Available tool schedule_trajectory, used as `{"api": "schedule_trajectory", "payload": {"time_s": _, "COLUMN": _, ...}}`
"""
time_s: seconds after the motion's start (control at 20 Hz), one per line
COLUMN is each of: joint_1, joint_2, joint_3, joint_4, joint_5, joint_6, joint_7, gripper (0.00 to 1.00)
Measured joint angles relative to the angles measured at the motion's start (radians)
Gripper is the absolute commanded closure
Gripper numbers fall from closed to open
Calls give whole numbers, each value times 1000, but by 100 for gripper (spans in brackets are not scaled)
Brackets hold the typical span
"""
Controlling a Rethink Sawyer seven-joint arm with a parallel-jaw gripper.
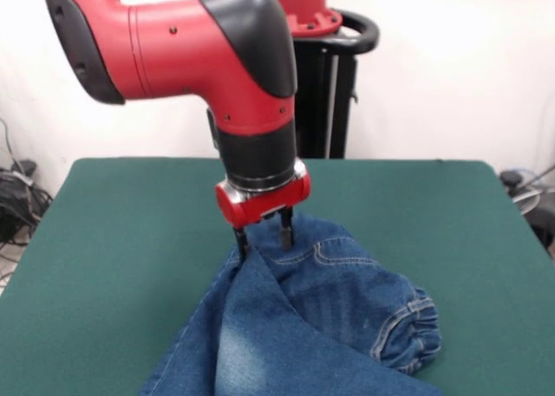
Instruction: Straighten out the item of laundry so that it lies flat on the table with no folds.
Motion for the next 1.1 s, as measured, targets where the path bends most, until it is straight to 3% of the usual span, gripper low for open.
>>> {"api": "schedule_trajectory", "payload": {"time_s": 1.1, "joint_1": -24, "joint_2": 39, "joint_3": 2, "joint_4": -8, "joint_5": 0, "joint_6": -18, "joint_7": 0, "gripper": 0}}
